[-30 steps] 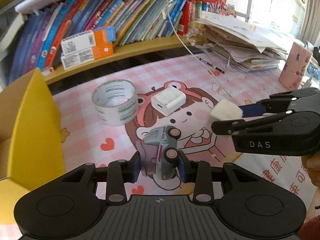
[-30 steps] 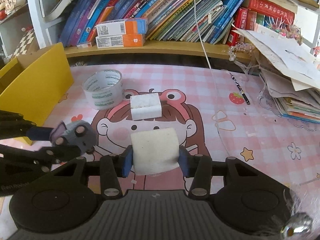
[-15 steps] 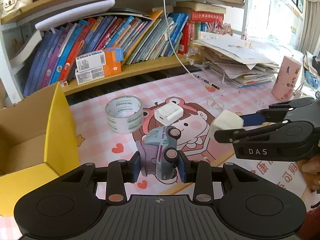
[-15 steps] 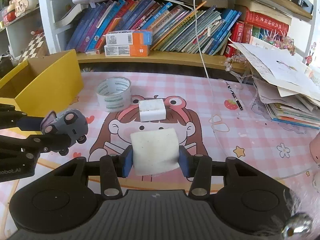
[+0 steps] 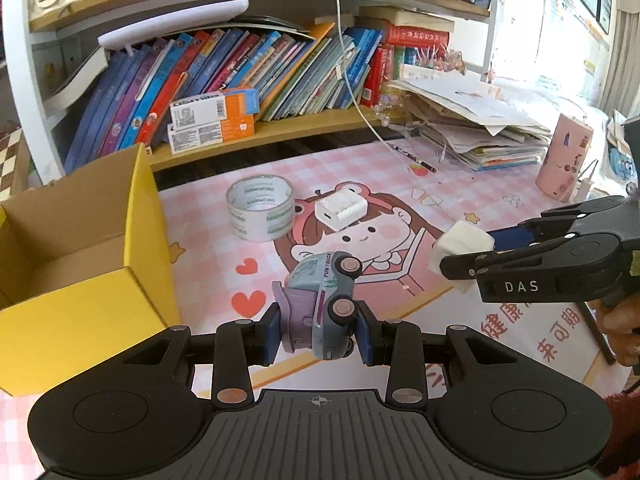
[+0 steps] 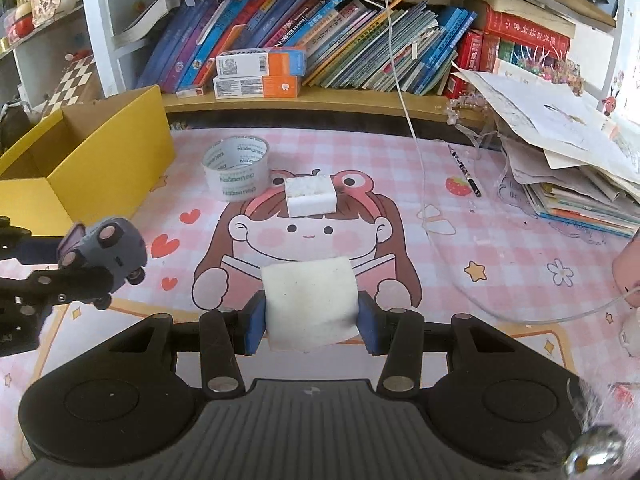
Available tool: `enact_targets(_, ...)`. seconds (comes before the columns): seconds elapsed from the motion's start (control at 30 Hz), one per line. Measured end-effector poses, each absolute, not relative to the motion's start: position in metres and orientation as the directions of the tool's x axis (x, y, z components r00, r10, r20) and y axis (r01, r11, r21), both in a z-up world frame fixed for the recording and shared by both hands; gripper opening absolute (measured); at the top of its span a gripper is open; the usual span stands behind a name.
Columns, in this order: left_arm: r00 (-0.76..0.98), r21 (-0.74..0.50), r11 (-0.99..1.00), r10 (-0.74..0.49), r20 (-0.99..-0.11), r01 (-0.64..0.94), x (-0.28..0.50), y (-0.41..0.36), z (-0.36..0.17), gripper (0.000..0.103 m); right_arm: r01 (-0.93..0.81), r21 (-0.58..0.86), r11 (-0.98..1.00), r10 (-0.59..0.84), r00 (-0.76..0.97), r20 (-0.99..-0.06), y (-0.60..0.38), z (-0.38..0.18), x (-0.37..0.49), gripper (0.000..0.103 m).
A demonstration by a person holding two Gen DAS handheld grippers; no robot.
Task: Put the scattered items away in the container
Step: 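Lift and carry the toy car and foam cube over the yellow box with both tools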
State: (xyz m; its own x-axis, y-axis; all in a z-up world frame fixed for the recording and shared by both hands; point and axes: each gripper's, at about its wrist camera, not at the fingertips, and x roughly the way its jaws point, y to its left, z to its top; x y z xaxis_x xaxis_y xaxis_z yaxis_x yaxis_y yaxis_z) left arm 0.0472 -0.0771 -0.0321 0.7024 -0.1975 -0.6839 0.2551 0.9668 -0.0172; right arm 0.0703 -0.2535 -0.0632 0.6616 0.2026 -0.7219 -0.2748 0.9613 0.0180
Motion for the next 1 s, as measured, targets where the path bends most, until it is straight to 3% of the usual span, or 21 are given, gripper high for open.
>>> enact_targets(1.0,0.698,-0.037,0.934,-0.292,-0.654,0.356,0.015,-0.027,-0.021,0.035,-0.227,-0.030,0.974,0.131,0.663,-0.737,-0.191,-0.055,0.034,0.044)
